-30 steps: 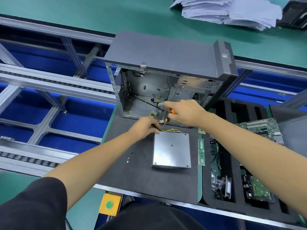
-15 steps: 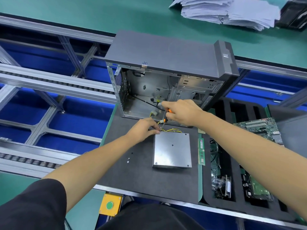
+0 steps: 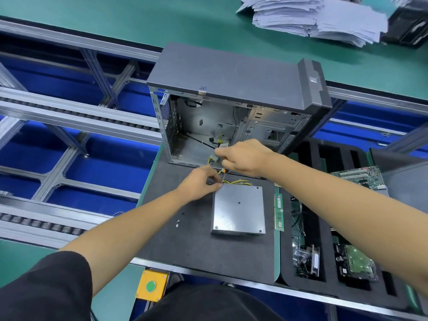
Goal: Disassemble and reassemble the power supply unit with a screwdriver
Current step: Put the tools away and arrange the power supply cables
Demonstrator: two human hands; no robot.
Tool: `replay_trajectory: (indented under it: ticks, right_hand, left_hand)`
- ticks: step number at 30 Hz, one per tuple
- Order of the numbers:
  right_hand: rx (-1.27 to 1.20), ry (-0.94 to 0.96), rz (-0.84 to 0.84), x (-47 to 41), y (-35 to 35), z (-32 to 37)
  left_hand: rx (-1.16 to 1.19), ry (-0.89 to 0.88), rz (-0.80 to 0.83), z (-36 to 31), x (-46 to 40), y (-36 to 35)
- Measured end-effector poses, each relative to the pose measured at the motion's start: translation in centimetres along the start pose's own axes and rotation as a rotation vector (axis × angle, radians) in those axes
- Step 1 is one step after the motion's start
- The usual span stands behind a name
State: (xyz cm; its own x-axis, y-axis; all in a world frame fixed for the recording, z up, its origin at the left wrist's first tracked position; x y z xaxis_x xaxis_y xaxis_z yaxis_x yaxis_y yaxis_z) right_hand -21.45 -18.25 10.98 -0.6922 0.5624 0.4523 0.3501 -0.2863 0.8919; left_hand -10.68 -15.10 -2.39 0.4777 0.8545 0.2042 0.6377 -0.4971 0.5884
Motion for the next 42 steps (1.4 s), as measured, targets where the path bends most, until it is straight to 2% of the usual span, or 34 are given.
replay_trajectory:
  ticks: [8, 12, 15, 17, 21, 24, 26, 33, 38, 42]
  right_hand:
    - [-0.026, 0.167, 0.069, -0.1, 0.7, 1.7]
    - [-0.162, 0.189, 0.158, -0.5, 1.1, 2.8]
    - [0.109, 0.051, 0.137, -1.3, 1.5, 2.3]
    - [0.205, 0.017, 0.15, -1.3, 1.2, 2.0]
    - [0.154, 0.054, 0.147, -0.3, 1.1, 1.7]
    - [0.234, 0.178, 0.125, 0.2, 0.8, 3.0]
    - [0.257, 0.242, 0.159, 0.3, 0.5, 3.9]
    - [0.246, 0.284, 0.265, 0.0, 0.5, 4.6]
    - [-0.037, 0.181, 0.267, 0.2, 1.4, 2.8]
    - [-0.324, -0.14, 0.228, -0.5, 0.8, 0.7]
  left_hand:
    - [0.03, 0.032, -0.003, 0.2, -0.1, -0.2]
    - [0.011, 0.074, 0.021, 0.4, -0.2, -0.4]
    - [-0.041, 0.061, 0.049, 0.0, -0.3, -0.3]
    - [-0.029, 0.052, 0.051, -0.1, -0.3, -0.3]
    - [-0.025, 0.053, 0.047, -0.1, -0.3, -0.3]
    - [-0.042, 0.041, 0.038, 0.0, -0.3, -0.3]
    - [-0.057, 0.06, 0.03, 0.3, -0.2, -0.3]
    - [0.052, 0.087, -0.013, 0.3, 0.5, -0.5]
    - [0.142, -0.052, -0.023, -2.9, 0.0, -0.1]
    - [0.222, -0.139, -0.05, -3.4, -0.1, 0.2]
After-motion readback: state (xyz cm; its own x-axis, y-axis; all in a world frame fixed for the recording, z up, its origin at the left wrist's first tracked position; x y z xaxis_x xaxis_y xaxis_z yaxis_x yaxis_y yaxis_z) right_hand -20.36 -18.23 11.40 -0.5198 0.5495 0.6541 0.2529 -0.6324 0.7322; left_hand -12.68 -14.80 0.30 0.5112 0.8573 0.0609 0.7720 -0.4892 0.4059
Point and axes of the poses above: each hand's wrist, its own x-axis away from the middle knuckle, its own y-axis out of the back of the hand, z = x × y, the point moved 7 cm from there along -x, towards the middle knuckle, and after that the axes turned 15 degrees about z, right-handed, at the moved point
